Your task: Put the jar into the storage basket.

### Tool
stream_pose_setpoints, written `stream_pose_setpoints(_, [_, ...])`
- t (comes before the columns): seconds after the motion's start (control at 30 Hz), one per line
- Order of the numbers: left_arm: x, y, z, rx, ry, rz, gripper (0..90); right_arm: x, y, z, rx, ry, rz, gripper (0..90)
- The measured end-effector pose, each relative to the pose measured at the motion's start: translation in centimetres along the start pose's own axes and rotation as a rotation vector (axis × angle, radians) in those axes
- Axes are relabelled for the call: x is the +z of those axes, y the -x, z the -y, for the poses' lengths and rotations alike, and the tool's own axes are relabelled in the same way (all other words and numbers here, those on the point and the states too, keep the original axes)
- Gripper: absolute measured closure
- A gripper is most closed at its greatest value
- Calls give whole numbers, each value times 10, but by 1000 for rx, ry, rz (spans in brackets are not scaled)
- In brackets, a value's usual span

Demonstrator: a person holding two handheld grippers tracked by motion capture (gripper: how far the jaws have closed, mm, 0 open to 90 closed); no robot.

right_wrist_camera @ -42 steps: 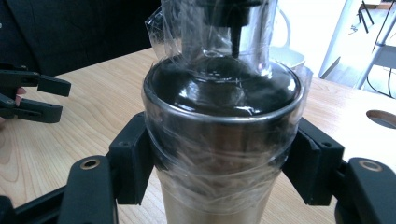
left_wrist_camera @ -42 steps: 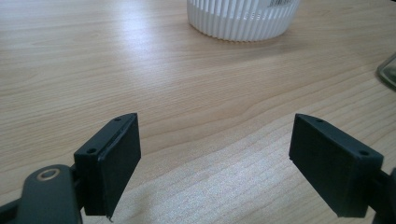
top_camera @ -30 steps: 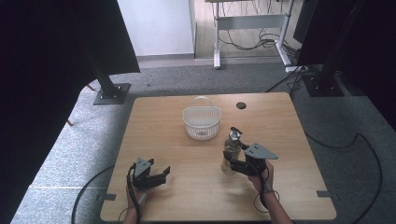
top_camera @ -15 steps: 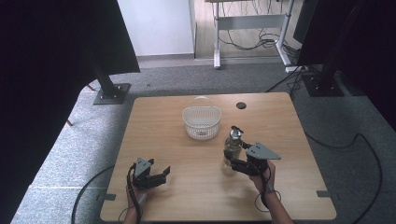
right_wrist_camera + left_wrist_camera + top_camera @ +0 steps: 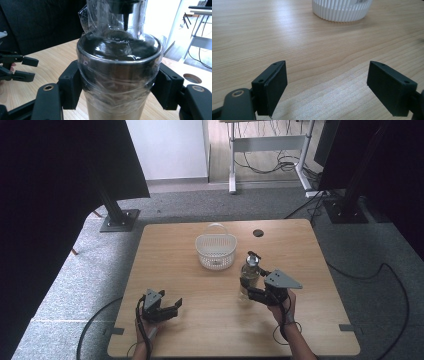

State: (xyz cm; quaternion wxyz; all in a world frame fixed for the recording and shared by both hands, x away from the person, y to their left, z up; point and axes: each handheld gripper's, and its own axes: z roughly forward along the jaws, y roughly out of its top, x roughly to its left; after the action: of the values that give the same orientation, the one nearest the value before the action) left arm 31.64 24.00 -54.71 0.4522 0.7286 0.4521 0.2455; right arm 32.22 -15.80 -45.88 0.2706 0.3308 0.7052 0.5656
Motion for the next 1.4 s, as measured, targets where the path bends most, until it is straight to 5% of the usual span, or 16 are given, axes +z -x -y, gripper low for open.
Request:
stream_pose_setpoints(0.67, [0, 0, 0, 2, 0, -1, 162, 7, -2, -31, -44, 5, 1, 325])
stream_pose_setpoints(1.4, [0, 0, 0, 0, -1, 2, 158, 20, 0, -53, -40, 26, -2, 325])
